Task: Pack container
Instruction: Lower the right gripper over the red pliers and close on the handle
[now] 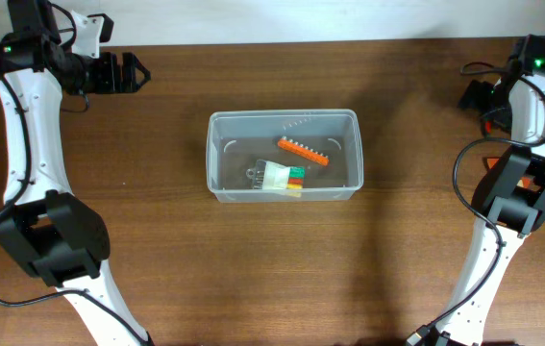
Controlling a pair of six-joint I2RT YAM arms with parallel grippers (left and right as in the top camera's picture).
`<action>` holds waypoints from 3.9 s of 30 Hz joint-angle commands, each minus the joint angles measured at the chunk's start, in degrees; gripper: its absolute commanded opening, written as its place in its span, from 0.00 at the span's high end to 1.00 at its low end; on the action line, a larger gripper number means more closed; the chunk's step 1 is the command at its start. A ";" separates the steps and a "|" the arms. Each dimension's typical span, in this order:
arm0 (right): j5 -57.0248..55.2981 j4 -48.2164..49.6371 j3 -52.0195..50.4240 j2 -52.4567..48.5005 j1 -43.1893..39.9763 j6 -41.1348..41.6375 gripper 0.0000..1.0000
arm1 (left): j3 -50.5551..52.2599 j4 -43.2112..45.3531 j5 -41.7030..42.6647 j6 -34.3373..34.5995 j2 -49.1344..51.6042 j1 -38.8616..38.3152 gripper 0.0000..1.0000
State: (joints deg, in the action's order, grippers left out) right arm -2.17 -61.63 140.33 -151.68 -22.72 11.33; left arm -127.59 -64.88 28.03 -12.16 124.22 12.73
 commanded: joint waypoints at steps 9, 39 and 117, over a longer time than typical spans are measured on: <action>-1.57 0.13 0.07 -0.74 -0.28 -0.37 0.01 | -0.94 0.11 -0.02 0.52 -0.04 0.20 0.01; -4.07 -1.68 -0.24 -0.76 -0.26 -0.55 0.01 | -0.94 0.11 -0.02 0.52 -0.04 0.17 0.01; -4.07 0.79 -0.31 -1.51 -0.26 -0.09 0.36 | -0.94 0.11 -0.02 0.52 -0.04 0.17 0.01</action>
State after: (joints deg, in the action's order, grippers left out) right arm -5.17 -60.99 140.33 -152.11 -22.72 10.59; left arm -127.59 -64.86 28.03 -12.16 124.22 12.73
